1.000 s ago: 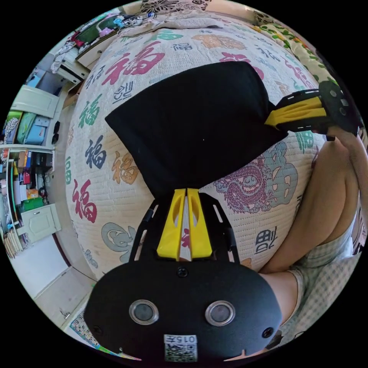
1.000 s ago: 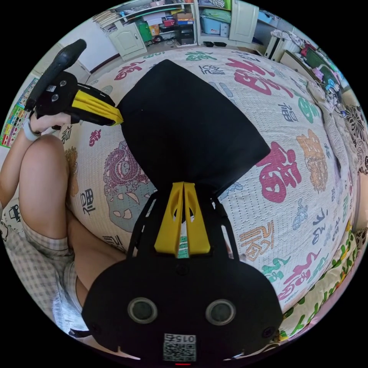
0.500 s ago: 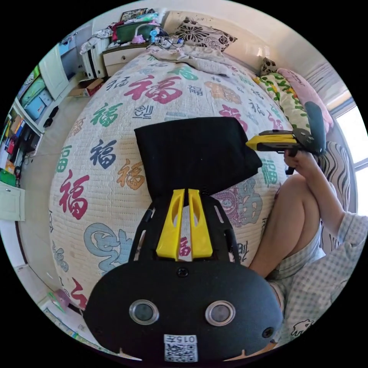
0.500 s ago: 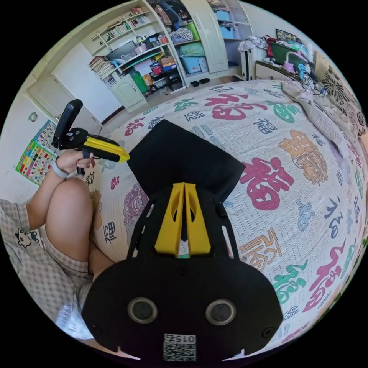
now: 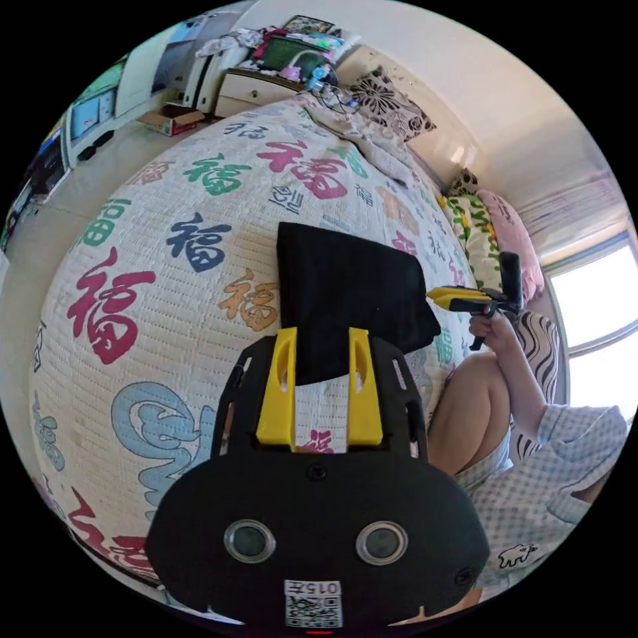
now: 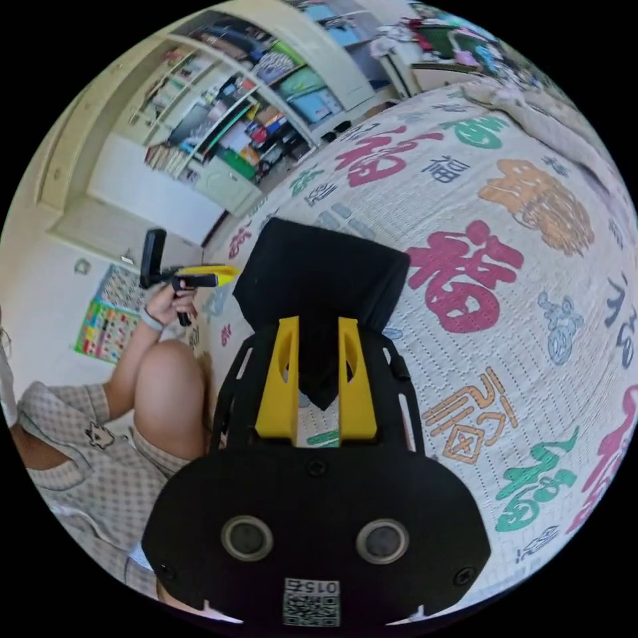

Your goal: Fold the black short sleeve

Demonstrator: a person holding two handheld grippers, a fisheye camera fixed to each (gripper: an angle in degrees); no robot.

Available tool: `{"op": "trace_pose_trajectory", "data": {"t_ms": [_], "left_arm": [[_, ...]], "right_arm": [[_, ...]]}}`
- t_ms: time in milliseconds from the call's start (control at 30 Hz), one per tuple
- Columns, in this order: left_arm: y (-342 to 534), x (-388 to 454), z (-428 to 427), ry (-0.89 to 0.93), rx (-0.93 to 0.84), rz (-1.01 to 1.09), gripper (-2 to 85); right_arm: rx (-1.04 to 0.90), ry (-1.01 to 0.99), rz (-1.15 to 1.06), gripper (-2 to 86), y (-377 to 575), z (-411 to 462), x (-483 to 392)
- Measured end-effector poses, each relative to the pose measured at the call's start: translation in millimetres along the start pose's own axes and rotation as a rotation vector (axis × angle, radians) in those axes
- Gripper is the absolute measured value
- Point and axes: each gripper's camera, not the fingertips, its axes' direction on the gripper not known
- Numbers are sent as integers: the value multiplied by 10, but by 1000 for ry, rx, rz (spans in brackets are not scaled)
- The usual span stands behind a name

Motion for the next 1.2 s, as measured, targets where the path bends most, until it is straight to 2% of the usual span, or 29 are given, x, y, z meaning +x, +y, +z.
{"op": "trace_pose_trajectory", "data": {"t_ms": [67, 167, 400, 500, 600, 700, 933, 1033, 1200], "left_arm": [[57, -371, -46, 23, 4, -60, 143], [141, -749, 4, 151, 1, -110, 144], [378, -1413, -67, 434, 11, -159, 135], [443, -1563, -87, 433, -8, -147, 131], [455, -1668, -64, 452, -14, -143, 128], [470, -1741, -10, 496, -15, -145, 119], [620, -1872, 28, 543, -16, -163, 76], [763, -1924, -171, 606, 33, -166, 65], [1337, -2040, -928, 535, 224, -187, 60]], "right_arm": [[23, -115, 89, 124, -50, -71, 339], [5, -259, 176, 130, -133, -21, 675], [22, -288, 199, 131, -160, -150, 918], [11, -246, 216, 135, -135, -204, 1001], [-90, -283, 201, 134, -213, -6, 962], [-99, -191, 179, 117, -268, 35, 865], [-34, -453, 284, 66, -152, 124, 971], [-44, -358, 211, 57, -195, 23, 745], [-134, -379, 20, 54, -660, 92, -9]]}}
